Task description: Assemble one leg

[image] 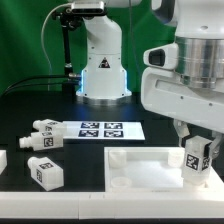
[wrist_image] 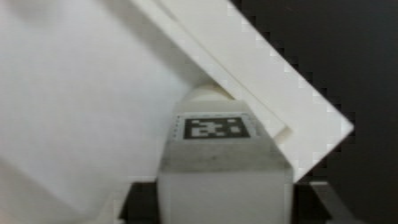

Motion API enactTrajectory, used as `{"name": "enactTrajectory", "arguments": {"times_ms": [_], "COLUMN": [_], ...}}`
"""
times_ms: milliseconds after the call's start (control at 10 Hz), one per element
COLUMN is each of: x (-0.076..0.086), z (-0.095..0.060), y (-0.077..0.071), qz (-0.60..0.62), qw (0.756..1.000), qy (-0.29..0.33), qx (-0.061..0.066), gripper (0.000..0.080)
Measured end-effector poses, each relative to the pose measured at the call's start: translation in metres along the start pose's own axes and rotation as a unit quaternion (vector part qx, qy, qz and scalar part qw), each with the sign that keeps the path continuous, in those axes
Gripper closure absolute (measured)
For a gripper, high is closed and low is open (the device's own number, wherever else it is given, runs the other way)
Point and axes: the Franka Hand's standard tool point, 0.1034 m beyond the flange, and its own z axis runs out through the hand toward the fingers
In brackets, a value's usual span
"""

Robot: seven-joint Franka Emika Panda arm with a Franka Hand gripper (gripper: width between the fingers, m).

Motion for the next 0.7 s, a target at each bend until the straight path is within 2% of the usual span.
{"name": "enactTrajectory", "arguments": {"times_ms": [100,200,300,400,500,600,700], "x": [0.003,0.0045,0.0032,0.003,0.0022,-0.0009,-0.0045], "z": [0.0,0.0006,0.0007,0.0015,0.002,0.004,0.0078], "y": [-0.0021,-0.0001,-0.0006,-0.0004,-0.0005,-0.002,-0.005], "qz": [0.081,0.141,0.136,0.121,0.114,-0.001,-0.113], "qw": [0.996,0.989,0.99,0.992,0.993,1.0,0.993], "qy": [-0.012,-0.023,-0.023,-0.023,-0.022,-0.008,0.001], "qx": [0.018,0.026,0.026,0.026,0.025,0.025,0.033], "gripper": [0.0514,0.0514,0.0514,0.0442,0.0292,0.0292,0.0181]}}
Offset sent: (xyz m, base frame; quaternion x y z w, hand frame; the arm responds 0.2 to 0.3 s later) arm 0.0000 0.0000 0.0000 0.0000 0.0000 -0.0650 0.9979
